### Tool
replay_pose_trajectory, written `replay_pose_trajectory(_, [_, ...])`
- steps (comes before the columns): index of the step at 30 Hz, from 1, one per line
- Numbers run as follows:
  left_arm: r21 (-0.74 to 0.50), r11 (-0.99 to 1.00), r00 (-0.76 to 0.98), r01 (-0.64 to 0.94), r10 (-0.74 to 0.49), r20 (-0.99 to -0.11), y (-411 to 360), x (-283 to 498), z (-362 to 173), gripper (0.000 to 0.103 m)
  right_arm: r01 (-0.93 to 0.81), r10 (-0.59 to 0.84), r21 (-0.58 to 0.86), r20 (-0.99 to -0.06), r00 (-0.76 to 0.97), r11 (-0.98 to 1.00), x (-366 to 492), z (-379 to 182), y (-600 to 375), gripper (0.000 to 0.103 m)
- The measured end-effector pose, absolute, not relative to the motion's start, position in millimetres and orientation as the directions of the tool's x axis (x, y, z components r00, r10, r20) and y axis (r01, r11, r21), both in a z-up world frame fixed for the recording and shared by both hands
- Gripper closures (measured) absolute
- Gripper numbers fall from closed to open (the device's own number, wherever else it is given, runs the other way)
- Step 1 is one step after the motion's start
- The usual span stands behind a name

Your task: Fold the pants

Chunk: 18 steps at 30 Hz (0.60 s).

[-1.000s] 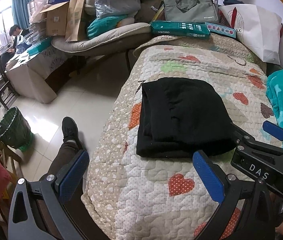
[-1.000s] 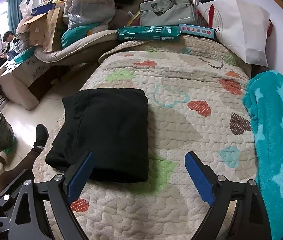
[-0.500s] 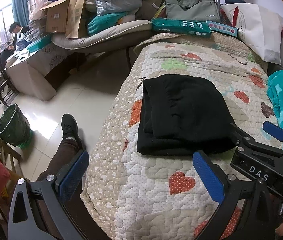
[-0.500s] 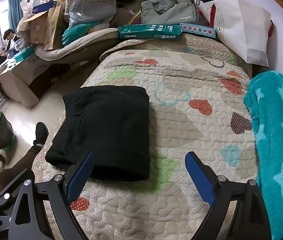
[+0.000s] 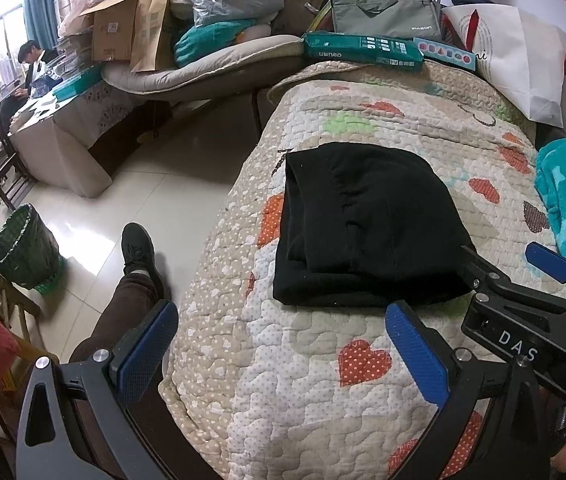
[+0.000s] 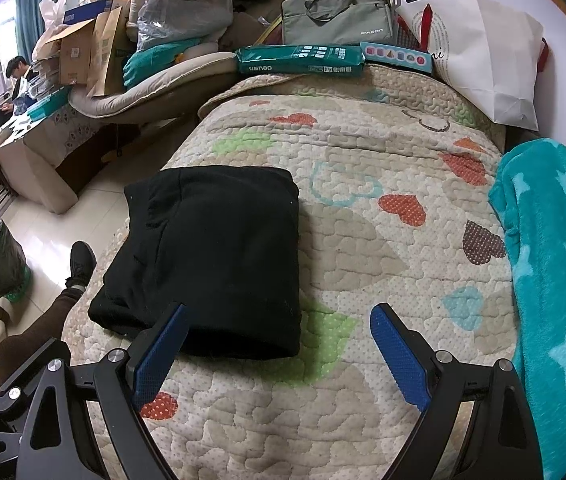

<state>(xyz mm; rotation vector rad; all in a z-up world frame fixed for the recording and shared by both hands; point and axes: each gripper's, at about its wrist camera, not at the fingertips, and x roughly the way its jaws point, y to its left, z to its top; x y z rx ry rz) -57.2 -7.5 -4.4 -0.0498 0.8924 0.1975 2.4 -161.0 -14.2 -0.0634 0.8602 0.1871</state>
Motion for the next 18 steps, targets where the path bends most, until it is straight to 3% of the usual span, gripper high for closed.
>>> replay_pose_trajectory(18, [0.029,0.981,0.595,-0.191,0.139,-0.791,-5.5,-54.6,-10.3,0.000,-0.189,0.131,0.014,-0.770,0.625,0.982,3.3,-19.7,-159.5,0.008])
